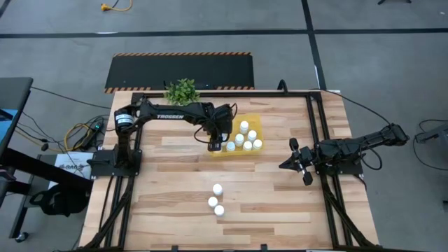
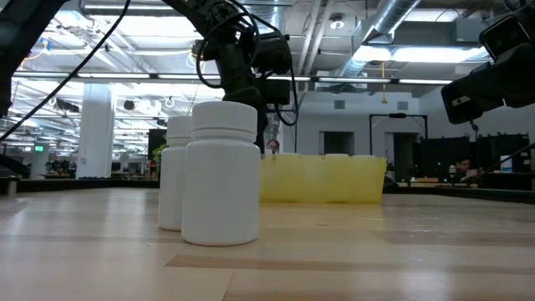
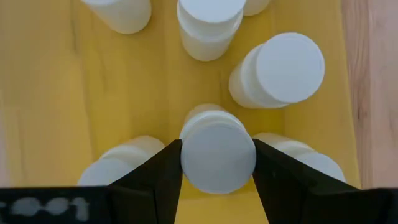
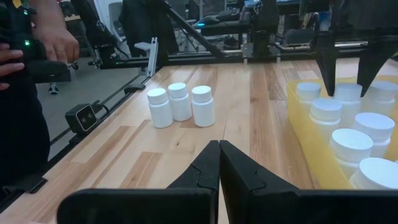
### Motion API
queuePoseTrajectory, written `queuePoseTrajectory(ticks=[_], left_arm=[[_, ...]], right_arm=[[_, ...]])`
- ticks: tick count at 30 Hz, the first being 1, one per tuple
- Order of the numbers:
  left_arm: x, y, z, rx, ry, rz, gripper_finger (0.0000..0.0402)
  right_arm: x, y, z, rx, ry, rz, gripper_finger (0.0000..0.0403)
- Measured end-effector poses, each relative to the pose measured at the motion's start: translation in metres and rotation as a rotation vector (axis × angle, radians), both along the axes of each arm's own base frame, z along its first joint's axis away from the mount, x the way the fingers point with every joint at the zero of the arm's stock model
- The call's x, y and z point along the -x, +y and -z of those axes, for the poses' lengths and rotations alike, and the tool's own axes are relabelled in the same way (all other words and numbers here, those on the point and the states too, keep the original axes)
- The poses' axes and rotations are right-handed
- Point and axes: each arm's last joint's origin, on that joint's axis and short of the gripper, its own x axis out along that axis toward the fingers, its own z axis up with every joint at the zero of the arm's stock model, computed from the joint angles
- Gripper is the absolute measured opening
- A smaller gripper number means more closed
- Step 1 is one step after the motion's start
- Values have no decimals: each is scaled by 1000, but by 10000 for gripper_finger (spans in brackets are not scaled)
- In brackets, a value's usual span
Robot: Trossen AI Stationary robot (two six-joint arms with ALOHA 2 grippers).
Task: Pick and place pill bottles into a basket
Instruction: Put the white medicine bottle into the yellow bin
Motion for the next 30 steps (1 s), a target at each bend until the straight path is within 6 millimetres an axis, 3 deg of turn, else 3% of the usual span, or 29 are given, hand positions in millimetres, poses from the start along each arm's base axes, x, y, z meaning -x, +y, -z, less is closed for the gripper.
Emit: queuePoseTrajectory(ticks=[30], left_arm=[[0, -1, 0, 2, 3, 13, 165]], right_arm=[[0, 0, 0, 0, 0, 0, 1]])
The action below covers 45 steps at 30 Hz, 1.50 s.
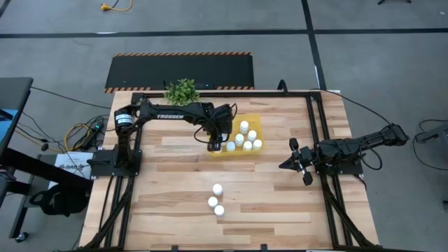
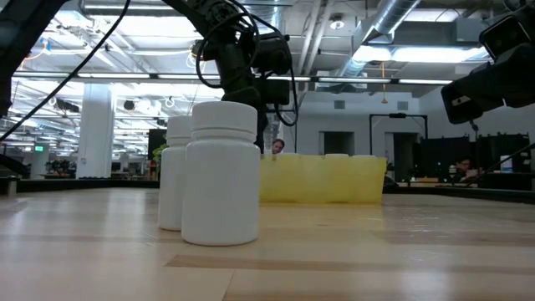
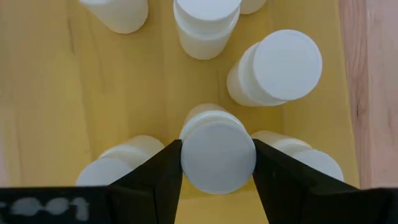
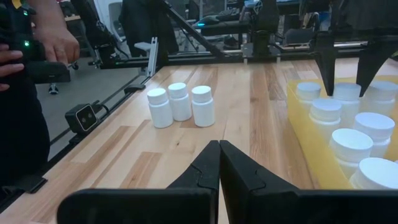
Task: Pick and place pill bottles into a basket
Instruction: Put the white medicine bottle into the yellow bin
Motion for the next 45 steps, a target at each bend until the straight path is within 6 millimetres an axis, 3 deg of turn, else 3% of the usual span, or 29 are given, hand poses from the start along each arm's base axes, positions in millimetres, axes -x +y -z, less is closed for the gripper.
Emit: queuePoseTrajectory(ticks=[10, 21, 45], left_arm=[[0, 0, 0, 0, 0, 0, 167], [0, 0, 0, -1, 1, 0, 217], [-2, 0, -1, -16, -26, 26, 220]], right_arm=[[0, 0, 0, 0, 0, 0, 1], [0, 0, 0, 0, 0, 0, 1], [0, 0, 0, 0, 0, 0, 1]])
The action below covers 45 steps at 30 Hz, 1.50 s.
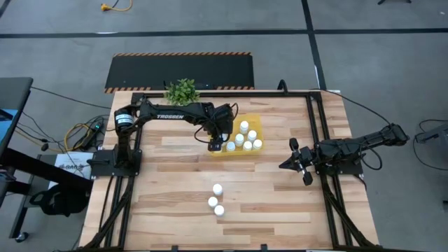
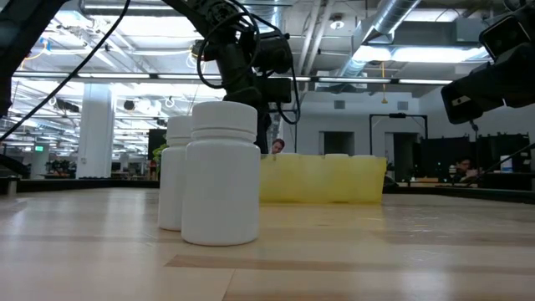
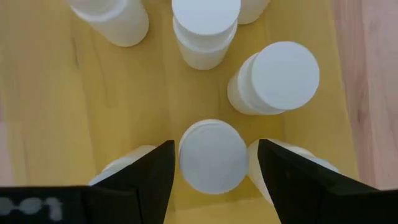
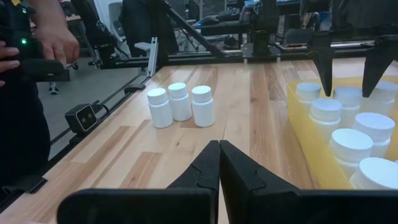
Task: Pick and place pill bottles into a basket
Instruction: Put the white medicine bottle into the yellow bin
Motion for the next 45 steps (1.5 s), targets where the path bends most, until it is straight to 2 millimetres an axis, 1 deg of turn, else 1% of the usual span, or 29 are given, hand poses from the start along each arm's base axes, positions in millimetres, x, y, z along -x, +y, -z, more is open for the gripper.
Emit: queuePoseTrajectory(ticks=[7, 11, 16, 21, 25, 27, 29, 32, 38, 41, 45], left_arm=[[-2, -2, -2, 1, -22, 18, 220], [-2, -3, -12, -36, -67, 34, 220], [0, -7, -38, -89, -100, 50, 220], [7, -24, -81, -131, -96, 62, 220], [19, -47, -115, -147, -18, 36, 220], [26, -61, -128, -151, 29, 23, 220], [33, -76, -138, -145, 66, 15, 220], [45, -101, -145, -116, 108, 6, 220], [57, -157, -144, -39, 165, -15, 220], [60, -188, -134, -19, 157, -13, 220], [64, -223, -116, 18, 131, -63, 220]], right_arm=[[0, 0, 0, 0, 1, 0, 1], [0, 0, 0, 0, 0, 0, 1], [0, 0, 0, 0, 0, 0, 1], [0, 0, 0, 0, 0, 0, 1], [0, 0, 0, 0, 0, 0, 1], [0, 0, 0, 0, 0, 0, 1], [0, 0, 0, 0, 0, 0, 1], [0, 0, 0, 0, 0, 0, 1], [0, 0, 0, 0, 0, 0, 1], [0, 0, 0, 0, 0, 0, 1], [0, 0, 0, 0, 0, 0, 1]])
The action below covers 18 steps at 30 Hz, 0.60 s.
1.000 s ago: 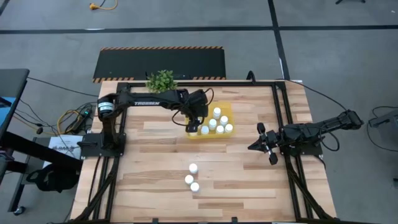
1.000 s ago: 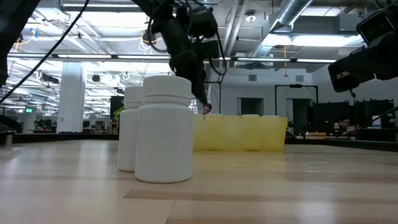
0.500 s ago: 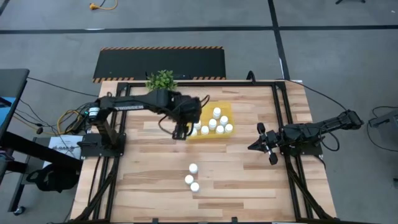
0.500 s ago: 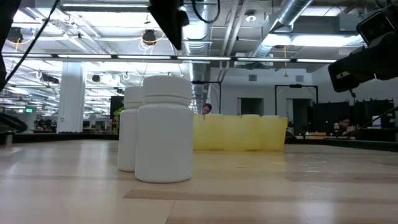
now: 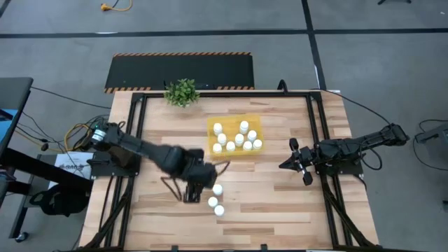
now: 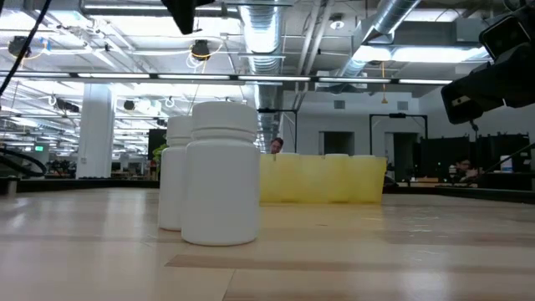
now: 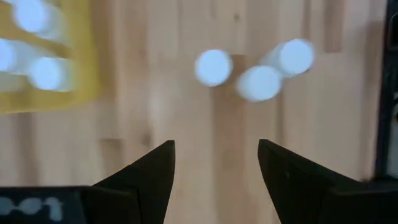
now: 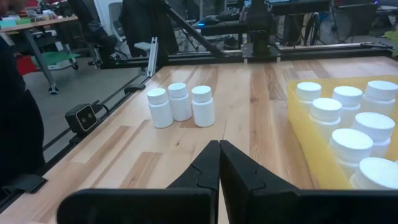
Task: Pick and place pill bottles into a basket
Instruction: Put the white medicine bottle into the yellow bin
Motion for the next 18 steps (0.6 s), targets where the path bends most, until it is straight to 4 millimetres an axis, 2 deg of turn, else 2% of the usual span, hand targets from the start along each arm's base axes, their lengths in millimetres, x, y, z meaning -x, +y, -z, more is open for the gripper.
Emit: queuePoseTrajectory(ticks=[4, 7, 12, 18], left_arm=[[3, -26, 20, 52, -30, -99, 220], [4, -35, 32, 78, -62, -197, 220], [-1, -37, 48, 137, -105, -319, 220], [-22, -28, 57, 142, -133, -374, 220]], right_arm=[[0, 0, 0, 0, -1, 0, 1], [0, 0, 0, 0, 0, 0, 1], [0, 0, 0, 0, 0, 0, 1], [0, 0, 0, 0, 0, 0, 1]])
